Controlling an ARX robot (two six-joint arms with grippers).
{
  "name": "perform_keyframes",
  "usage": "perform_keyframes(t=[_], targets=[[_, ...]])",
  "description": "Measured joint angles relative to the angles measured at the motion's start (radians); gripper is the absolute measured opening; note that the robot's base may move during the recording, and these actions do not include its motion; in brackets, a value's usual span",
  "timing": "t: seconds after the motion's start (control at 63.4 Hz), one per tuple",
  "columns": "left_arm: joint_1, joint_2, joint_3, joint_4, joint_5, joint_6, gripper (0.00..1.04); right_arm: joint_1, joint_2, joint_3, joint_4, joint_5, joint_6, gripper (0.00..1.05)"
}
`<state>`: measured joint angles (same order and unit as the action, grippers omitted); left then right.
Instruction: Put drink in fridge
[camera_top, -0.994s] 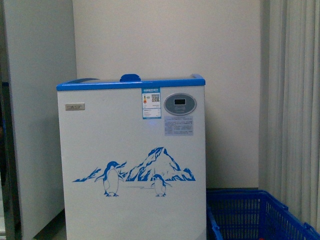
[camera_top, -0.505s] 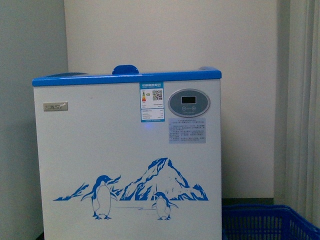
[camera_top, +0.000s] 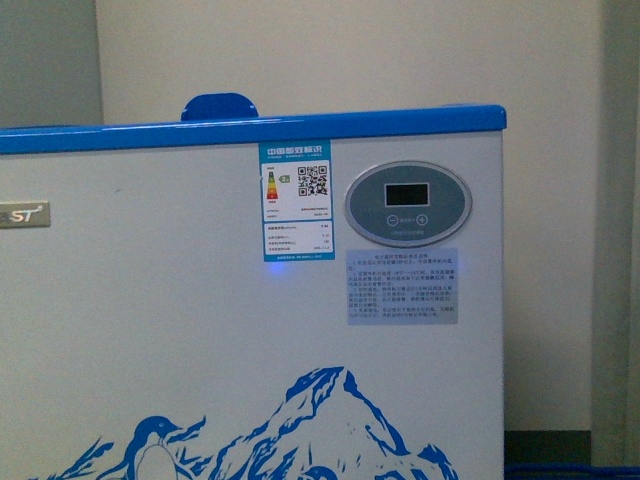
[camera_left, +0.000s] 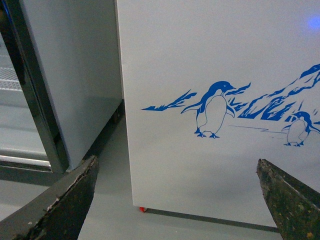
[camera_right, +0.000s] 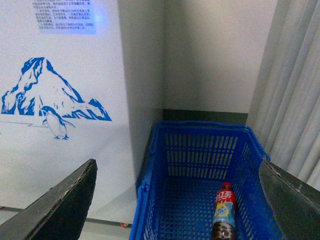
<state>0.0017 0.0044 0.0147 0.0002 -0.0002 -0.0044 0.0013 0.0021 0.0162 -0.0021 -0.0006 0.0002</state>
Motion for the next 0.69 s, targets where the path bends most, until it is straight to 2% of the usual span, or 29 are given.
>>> perform_keyframes(t=[0.694], targets=[[0.0,0.0,0.0,0.0,0.0,0.0,0.97,0.0,0.0,0.0,0.0,0.0,0.0,0.97]])
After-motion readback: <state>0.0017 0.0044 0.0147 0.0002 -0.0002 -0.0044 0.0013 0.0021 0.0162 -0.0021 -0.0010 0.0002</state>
